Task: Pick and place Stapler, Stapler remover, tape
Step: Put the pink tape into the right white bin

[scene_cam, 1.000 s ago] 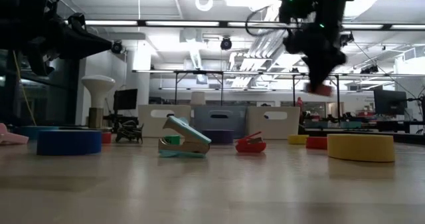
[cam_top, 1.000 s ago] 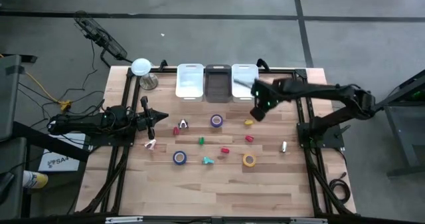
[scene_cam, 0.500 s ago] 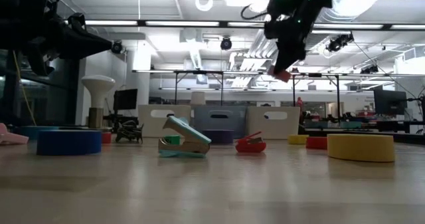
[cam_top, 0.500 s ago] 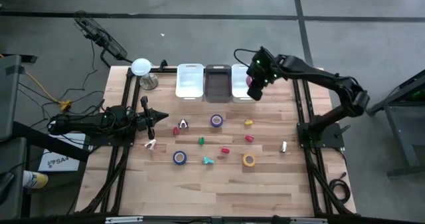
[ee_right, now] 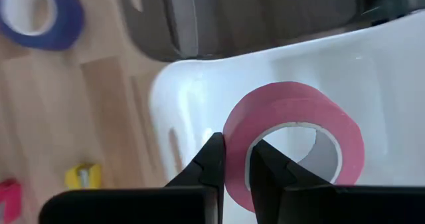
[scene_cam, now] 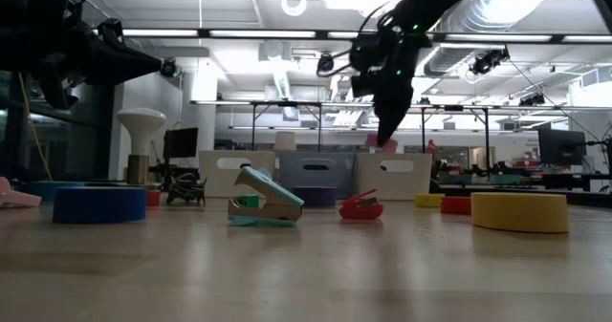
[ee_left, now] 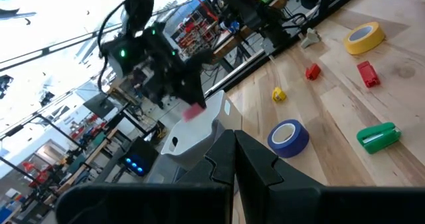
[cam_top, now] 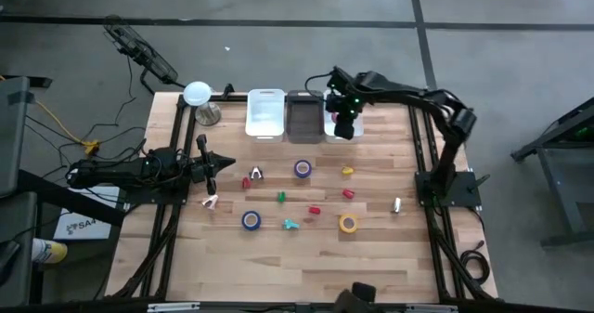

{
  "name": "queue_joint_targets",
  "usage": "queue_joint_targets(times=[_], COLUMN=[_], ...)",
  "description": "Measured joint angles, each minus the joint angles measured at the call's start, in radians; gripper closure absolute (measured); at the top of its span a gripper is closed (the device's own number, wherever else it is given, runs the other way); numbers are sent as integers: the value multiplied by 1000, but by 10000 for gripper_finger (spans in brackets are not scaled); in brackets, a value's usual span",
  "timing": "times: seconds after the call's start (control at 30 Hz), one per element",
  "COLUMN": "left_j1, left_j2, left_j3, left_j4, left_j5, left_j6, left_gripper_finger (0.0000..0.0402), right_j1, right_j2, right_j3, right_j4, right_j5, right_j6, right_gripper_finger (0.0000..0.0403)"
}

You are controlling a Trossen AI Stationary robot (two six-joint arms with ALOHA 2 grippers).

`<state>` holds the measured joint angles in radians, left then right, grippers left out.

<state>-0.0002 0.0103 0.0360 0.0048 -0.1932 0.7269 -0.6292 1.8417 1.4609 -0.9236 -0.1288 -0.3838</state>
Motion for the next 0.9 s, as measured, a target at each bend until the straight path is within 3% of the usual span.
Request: queue_joint_targets(times=[0.4,0.7,0.9], left_j1=[0,0,0], left_j2=[0,0,0], left_j3=[0,0,0], left_j4=[-3,-4,-4], left_j5=[1,1,2], left_j6=[-3,-5,-19], left_gripper_finger=[398,398,398], right_j1=[0,-27,-40], right_j2=[213,240,240], right_j3=[129,129,129], right_j4=[-95,-89,-95], right_j5=[44,52,40], right_j6=[124,342,384], right_gripper_finger=[369,351,335])
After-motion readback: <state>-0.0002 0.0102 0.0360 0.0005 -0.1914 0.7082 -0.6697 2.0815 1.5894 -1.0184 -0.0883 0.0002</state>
